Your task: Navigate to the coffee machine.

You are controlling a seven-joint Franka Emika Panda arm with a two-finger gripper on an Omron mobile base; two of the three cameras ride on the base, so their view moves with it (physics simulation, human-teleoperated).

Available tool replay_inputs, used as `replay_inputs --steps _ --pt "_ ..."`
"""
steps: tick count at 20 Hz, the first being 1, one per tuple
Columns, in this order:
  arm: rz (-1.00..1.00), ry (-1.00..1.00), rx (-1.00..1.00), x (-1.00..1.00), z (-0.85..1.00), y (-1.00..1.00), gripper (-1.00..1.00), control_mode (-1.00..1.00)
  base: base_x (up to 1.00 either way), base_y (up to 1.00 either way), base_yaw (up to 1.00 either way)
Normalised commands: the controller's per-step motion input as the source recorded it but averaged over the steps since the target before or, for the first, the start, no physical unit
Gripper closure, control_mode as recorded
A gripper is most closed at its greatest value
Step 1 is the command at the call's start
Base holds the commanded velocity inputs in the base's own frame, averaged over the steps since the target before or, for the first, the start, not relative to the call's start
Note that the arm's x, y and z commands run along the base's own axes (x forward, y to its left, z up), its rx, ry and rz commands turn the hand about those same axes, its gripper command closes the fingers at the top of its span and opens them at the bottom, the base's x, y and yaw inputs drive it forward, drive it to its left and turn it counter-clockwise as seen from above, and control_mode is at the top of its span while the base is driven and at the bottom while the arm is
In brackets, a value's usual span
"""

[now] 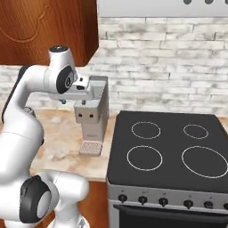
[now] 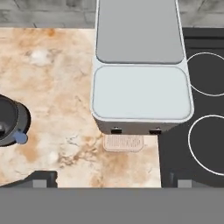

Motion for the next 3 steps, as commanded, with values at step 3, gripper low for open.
replay_inputs --steps 3 --pt "0.00 0.00 0.00 0.00 0.00 0.00 -1.00 1.00 0.35 0.00 0.00"
